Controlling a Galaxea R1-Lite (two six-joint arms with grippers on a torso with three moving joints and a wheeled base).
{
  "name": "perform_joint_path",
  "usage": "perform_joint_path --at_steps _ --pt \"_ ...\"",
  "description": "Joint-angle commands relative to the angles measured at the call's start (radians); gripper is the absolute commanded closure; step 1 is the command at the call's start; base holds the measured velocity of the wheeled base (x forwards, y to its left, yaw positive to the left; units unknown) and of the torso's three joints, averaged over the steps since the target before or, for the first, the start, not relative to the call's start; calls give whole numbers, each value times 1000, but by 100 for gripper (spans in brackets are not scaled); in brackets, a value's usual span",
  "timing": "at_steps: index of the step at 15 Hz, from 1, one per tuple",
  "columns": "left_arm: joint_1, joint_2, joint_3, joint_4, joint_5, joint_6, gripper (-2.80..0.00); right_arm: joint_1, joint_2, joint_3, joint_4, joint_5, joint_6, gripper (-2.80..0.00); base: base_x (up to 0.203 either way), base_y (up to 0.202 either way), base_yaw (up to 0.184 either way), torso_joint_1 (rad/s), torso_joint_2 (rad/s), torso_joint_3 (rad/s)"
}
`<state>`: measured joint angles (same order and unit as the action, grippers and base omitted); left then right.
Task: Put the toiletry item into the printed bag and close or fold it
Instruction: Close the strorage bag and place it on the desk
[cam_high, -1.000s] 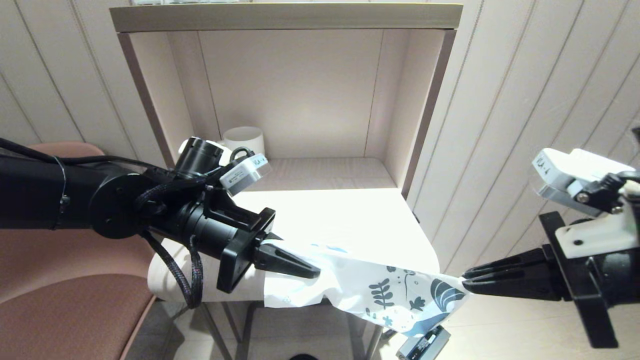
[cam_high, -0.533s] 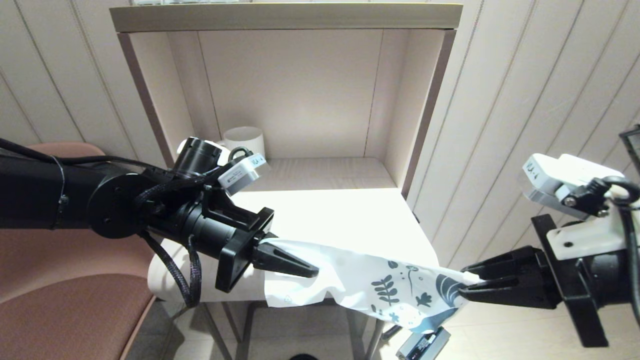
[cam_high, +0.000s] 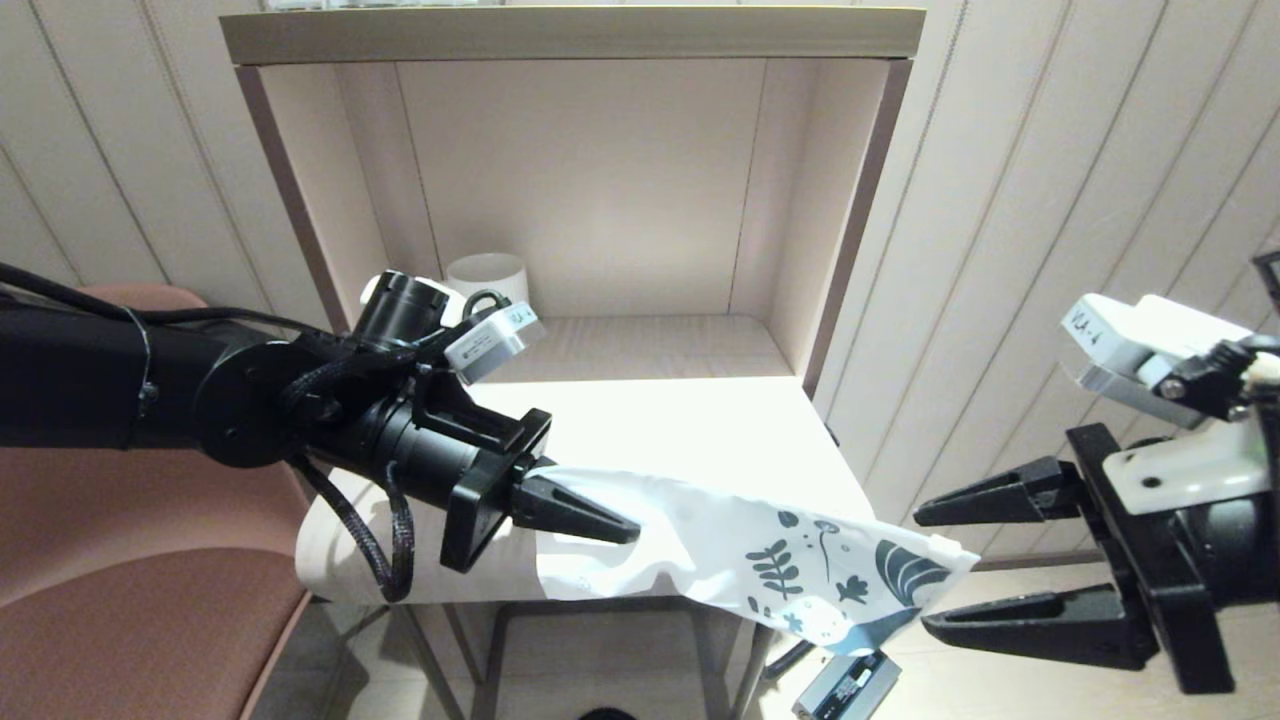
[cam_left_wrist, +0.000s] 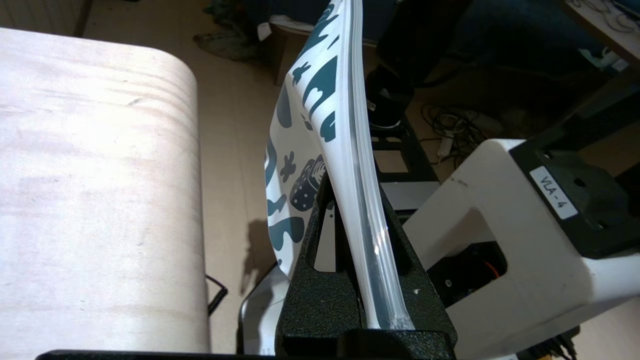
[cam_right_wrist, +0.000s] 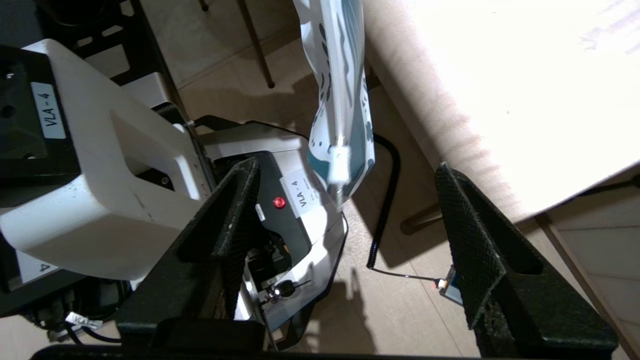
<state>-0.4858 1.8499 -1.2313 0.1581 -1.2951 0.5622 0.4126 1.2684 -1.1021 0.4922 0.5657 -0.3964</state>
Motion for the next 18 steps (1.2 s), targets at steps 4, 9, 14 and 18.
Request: perform_joint_path --at_steps 4,9,14,18 --pt "120 136 -217 15 63 -157 0 -210 -114 7 8 57 -3 -280 0 0 0 0 0 0" --pt "180 168 -333 -5 137 -340 0 -281 -176 48 9 108 -1 -280 0 0 0 0 0 0" --pt "180 199 -331 -98 204 -392 0 -279 -178 80 5 113 -2 -280 0 0 0 0 0 0" --pt "180 203 -326 -130 234 -406 -280 -279 -179 91 5 131 -4 -280 0 0 0 0 0 0"
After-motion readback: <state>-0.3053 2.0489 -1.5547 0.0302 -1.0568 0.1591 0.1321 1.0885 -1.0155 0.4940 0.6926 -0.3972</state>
